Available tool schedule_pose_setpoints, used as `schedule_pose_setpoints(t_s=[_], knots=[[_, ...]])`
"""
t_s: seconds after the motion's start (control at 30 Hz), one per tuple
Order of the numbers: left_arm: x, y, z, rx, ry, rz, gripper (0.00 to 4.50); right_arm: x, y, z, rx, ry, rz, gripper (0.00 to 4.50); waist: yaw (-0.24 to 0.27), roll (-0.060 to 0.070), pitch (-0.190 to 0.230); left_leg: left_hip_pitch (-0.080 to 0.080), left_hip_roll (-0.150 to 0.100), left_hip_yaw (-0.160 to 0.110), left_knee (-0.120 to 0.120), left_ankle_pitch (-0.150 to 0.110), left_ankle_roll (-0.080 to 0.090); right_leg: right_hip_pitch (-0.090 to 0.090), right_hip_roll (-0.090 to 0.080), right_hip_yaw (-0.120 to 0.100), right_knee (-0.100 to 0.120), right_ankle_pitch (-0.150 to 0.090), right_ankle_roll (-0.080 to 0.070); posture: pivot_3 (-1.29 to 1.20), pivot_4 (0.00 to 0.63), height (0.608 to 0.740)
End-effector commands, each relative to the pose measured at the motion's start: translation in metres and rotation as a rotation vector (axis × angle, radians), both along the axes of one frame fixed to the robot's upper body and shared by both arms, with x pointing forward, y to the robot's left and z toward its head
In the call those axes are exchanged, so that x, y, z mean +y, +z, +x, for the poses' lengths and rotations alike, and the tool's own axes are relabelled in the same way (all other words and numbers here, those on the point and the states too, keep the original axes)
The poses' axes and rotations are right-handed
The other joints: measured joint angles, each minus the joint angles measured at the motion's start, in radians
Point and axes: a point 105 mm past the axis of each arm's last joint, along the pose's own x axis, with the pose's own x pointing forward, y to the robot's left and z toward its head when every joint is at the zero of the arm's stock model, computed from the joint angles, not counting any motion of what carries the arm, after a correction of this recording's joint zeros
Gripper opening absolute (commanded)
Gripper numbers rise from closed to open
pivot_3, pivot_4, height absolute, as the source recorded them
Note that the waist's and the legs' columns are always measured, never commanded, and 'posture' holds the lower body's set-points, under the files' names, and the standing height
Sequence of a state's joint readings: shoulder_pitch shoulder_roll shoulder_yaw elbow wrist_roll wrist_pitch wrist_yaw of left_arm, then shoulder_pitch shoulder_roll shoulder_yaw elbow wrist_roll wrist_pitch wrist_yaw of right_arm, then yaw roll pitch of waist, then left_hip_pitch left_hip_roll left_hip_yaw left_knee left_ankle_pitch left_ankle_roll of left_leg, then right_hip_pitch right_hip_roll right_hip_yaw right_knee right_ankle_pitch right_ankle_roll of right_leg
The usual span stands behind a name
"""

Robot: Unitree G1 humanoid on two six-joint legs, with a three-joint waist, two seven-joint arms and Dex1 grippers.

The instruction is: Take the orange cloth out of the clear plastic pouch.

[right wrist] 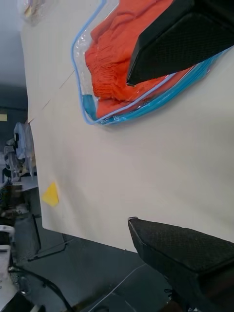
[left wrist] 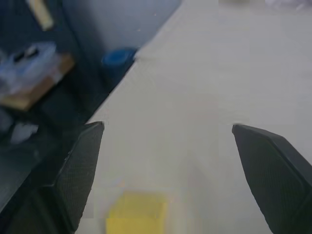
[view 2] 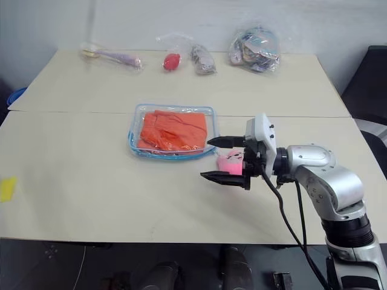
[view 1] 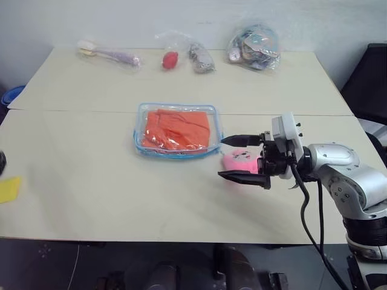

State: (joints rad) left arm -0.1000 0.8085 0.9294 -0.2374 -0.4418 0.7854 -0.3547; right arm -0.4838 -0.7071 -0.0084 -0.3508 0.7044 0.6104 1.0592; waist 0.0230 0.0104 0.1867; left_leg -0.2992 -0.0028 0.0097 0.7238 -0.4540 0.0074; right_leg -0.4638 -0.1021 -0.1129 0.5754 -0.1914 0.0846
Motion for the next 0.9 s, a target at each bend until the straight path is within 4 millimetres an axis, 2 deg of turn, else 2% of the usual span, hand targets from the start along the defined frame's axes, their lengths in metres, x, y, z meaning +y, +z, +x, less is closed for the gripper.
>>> schedule_pose_setpoints(t_s=[0.03,0.07,0.1,0.2,0.33,0.43,0.53,0.7,0.8,0.9], knots=[[-0.096,0.020,0.019,0.085,-0.518,0.298,4.47,-0.005,0.005,-0.003,-0.059,-0.016,-0.023,4.50,0.000,0.000,0.000,0.000,0.000,0.000,0.000,0.000,0.000,0.000,0.000,0.000,0.000,0.000,0.000,0.00,0.150,0.740],[-0.116,0.013,0.024,0.152,-0.628,0.411,4.47,-0.005,0.004,-0.001,-0.065,-0.022,-0.034,4.50,0.000,0.000,0.000,-0.001,-0.001,0.001,0.000,0.000,0.000,0.000,0.001,-0.001,0.000,0.000,0.000,0.00,0.150,0.740],[-0.126,0.004,0.029,0.208,-0.692,0.503,4.47,-0.006,0.003,0.000,-0.072,-0.030,-0.043,4.50,-0.002,0.001,0.001,0.000,-0.001,0.002,0.000,0.000,0.000,0.000,0.001,-0.002,0.000,0.000,-0.001,0.00,0.150,0.740],[-0.145,-0.019,0.046,0.296,-0.829,0.697,4.47,-0.007,0.000,0.003,-0.094,-0.050,-0.068,4.50,-0.011,0.007,0.002,0.002,-0.002,0.003,-0.004,0.000,0.000,0.000,0.002,0.001,-0.001,0.000,-0.001,0.00,0.150,0.740],[-0.163,-0.043,0.070,0.336,-0.954,0.920,4.47,-0.007,0.000,0.002,-0.106,-0.069,-0.076,4.50,-0.032,0.007,0.003,0.001,0.001,0.013,-0.005,0.000,-0.002,-0.001,0.007,0.000,0.000,-0.001,-0.002,0.00,0.150,0.740],[-0.171,-0.054,0.090,0.321,-0.993,1.022,4.47,-0.008,0.001,0.000,-0.107,-0.087,-0.069,4.50,-0.032,0.007,0.003,0.001,0.001,0.015,-0.007,0.000,-0.002,-0.001,0.007,0.000,0.000,-0.001,-0.003,0.00,0.150,0.740],[-0.181,-0.056,0.111,0.263,-0.986,1.081,4.47,-0.010,0.002,-0.003,-0.106,-0.114,-0.064,4.50,-0.023,0.006,0.002,0.001,0.001,0.015,-0.005,0.001,-0.001,-0.001,0.007,0.000,0.000,-0.001,-0.002,0.00,0.150,0.740],[-0.189,-0.069,0.121,0.257,-1.030,1.120,4.47,-0.010,0.003,-0.006,-0.109,-0.144,-0.057,4.50,-0.023,0.005,0.002,0.001,0.000,0.015,-0.004,0.001,0.001,-0.001,0.006,0.000,0.000,0.000,-0.001,0.00,0.150,0.740],[-0.188,-0.072,0.124,0.256,-1.040,1.125,3.87,-0.010,0.003,-0.006,-0.108,-0.155,-0.053,4.50,-0.023,0.005,0.002,0.001,0.000,0.015,-0.003,0.001,0.002,-0.001,0.006,0.000,0.000,0.000,-0.001,0.00,0.150,0.740],[-0.190,-0.070,0.125,0.232,-1.044,1.119,2.91,-0.010,0.004,-0.006,-0.108,-0.161,-0.049,4.50,-0.023,0.005,0.002,0.001,0.000,0.015,-0.003,0.001,0.002,-0.001,0.006,0.000,0.000,0.000,-0.001,0.00,0.150,0.740]])
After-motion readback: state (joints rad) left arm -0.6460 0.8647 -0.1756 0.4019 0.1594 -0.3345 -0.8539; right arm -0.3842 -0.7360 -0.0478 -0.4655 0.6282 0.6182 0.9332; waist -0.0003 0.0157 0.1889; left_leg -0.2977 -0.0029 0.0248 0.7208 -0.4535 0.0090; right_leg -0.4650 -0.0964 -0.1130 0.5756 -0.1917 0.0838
